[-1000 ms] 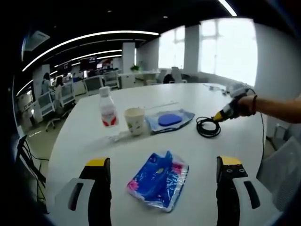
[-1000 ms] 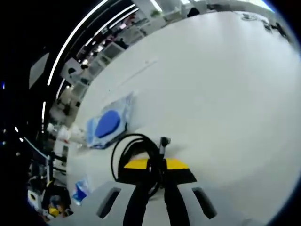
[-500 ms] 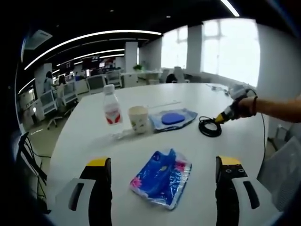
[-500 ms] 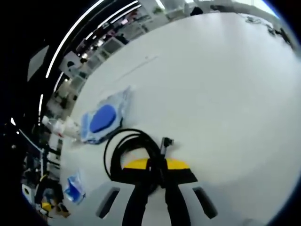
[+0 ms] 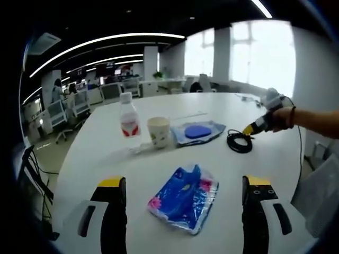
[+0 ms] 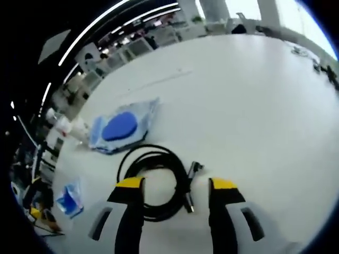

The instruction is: Arrange the tabletop items into an orderly group along one side of the table until the central work area is clear of visible clutter.

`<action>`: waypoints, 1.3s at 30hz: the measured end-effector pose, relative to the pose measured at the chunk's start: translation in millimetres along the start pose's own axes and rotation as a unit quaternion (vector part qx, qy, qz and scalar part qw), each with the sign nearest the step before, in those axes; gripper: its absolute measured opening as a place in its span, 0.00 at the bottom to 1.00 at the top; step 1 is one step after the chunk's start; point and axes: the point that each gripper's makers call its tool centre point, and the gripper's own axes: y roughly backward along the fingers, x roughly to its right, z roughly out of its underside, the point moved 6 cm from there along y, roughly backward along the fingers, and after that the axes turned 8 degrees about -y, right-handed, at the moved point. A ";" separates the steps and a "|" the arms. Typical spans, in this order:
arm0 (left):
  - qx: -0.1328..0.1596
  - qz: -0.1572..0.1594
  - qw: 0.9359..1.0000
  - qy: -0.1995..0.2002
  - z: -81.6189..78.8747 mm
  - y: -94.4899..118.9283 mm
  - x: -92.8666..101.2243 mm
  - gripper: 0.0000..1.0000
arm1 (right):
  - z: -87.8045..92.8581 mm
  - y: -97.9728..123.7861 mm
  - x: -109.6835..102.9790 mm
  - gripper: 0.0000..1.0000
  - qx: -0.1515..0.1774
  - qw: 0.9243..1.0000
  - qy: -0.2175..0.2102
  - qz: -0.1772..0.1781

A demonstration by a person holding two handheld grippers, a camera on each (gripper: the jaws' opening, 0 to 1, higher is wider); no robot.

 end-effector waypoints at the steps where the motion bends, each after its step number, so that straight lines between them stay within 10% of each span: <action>1: 0.000 -0.001 1.000 0.003 0.2 0.2 -0.2 0.88 | -0.8 0.8 -1.7 0.49 0.003 1.000 0.013 -0.006; 14: -0.024 -0.021 0.999 0.015 11.8 5.6 -2.3 0.85 | 0.0 22.4 -34.6 0.75 0.019 0.987 0.132 -0.088; 39: -0.063 -0.056 0.994 0.072 35.3 7.0 -0.9 0.67 | 36.5 29.0 -126.2 0.74 0.014 0.944 0.244 -0.223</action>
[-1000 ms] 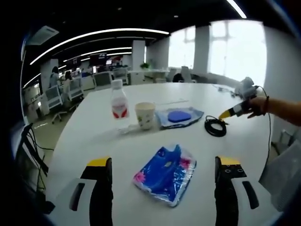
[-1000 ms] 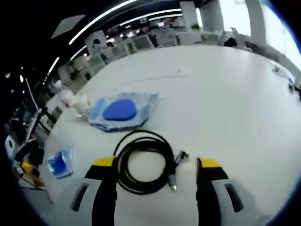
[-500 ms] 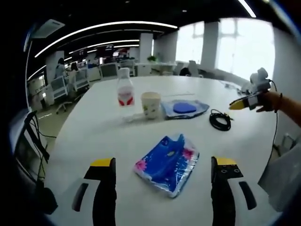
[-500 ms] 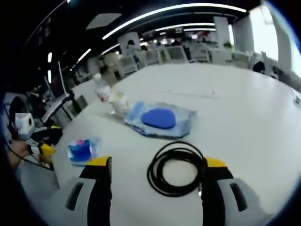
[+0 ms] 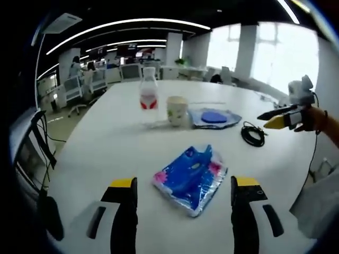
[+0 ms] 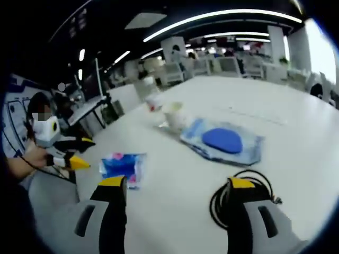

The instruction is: Arrange the tabletop items into an orderly group along one side of the table until the central work area is clear of visible clutter.

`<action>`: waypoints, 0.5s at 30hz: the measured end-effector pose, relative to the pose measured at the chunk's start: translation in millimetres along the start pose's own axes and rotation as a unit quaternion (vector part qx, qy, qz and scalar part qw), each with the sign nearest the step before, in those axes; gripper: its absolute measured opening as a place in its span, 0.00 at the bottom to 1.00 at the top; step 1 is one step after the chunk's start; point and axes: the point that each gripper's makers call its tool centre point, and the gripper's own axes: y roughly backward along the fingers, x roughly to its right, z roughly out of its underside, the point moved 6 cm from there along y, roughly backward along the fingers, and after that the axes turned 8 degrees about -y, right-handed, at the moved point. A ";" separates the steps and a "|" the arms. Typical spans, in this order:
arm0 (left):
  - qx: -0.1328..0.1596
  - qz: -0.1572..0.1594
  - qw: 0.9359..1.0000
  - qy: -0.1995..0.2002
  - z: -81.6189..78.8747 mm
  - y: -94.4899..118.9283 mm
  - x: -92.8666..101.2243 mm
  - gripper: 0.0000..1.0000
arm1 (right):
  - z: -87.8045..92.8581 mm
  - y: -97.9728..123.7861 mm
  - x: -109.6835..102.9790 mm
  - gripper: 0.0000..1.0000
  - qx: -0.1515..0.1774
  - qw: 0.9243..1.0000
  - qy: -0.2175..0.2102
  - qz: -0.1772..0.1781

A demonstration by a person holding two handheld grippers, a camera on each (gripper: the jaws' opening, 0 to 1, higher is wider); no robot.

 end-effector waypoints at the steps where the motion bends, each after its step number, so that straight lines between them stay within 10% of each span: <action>1: -0.004 -0.003 1.000 0.001 2.2 0.0 -0.4 0.66 | 1.7 -3.4 -4.2 0.74 -0.003 1.000 0.009 -0.007; 15: -0.039 -0.011 0.999 0.033 19.4 -4.7 -0.6 0.55 | 23.8 -40.2 -39.8 0.62 -0.024 0.997 0.059 -0.050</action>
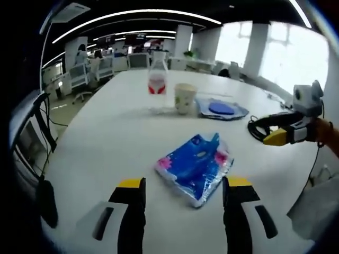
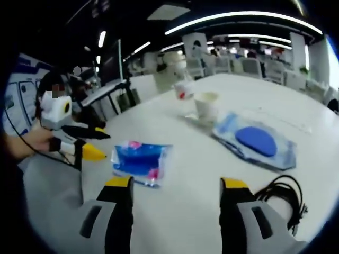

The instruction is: Arrange the tabletop items into an orderly group along one side of the table until the central work area is clear of visible clutter.

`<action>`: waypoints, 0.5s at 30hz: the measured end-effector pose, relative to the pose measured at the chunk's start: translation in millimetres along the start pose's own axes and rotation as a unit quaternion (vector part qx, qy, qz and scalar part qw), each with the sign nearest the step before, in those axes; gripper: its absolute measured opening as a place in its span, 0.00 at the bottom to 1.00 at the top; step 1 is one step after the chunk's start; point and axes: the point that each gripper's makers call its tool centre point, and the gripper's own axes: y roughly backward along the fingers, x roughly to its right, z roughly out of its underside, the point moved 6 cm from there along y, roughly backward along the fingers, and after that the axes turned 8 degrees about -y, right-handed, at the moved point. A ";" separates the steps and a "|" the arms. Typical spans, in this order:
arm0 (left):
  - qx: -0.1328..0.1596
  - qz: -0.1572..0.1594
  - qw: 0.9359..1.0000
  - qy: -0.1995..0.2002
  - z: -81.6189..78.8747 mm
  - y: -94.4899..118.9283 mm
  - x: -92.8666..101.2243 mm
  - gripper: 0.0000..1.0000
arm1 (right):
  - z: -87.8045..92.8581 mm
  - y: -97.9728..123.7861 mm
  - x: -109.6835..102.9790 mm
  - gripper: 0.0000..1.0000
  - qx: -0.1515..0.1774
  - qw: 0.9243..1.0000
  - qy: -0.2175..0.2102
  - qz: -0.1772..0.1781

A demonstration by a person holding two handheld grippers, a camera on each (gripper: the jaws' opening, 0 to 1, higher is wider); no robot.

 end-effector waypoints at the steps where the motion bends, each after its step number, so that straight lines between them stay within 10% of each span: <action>1: -0.002 0.004 1.000 -0.002 1.9 -1.0 2.3 0.55 | 0.5 -2.1 -0.8 0.62 0.001 1.000 0.002 0.001; 15: -0.036 -0.001 0.999 0.030 18.3 -10.5 7.1 0.41 | 13.3 -41.4 -16.2 0.45 -0.002 0.999 0.039 -0.009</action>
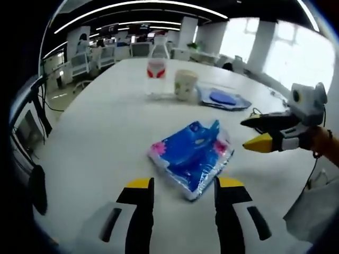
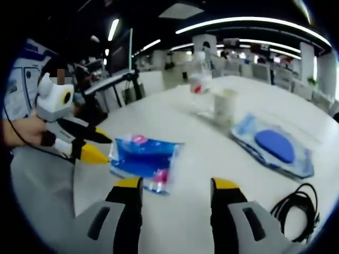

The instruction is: Arrange the tabletop items into an orderly group along one side of the table until the central work area is clear of visible clutter.

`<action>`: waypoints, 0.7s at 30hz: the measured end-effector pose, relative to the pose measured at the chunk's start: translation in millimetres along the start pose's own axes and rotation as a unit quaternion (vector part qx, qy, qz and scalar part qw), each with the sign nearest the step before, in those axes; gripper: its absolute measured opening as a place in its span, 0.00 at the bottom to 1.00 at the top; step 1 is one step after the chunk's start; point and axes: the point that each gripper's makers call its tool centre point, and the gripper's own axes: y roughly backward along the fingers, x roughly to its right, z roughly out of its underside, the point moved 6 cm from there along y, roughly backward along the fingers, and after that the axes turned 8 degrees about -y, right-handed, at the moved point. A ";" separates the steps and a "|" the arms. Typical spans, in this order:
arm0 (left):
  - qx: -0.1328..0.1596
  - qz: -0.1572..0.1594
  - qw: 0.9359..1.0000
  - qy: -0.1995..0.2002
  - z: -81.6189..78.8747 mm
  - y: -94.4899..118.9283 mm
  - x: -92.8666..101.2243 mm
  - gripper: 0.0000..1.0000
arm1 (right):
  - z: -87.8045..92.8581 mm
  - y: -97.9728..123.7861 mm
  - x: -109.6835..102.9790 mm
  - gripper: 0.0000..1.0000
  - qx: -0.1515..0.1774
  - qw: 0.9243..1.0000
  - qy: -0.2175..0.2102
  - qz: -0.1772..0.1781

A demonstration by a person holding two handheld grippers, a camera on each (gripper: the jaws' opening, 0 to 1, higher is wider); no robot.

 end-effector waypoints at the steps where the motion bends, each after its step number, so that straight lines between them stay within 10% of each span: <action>1: -0.001 -0.001 1.000 0.001 0.6 -0.1 0.0 0.39 | 1.2 -2.1 -0.4 0.43 -0.003 1.000 0.000 -0.001; 21: -0.051 0.006 0.999 0.008 19.3 -9.3 0.8 0.17 | 20.0 -24.6 -11.5 0.17 -0.021 1.000 0.011 -0.001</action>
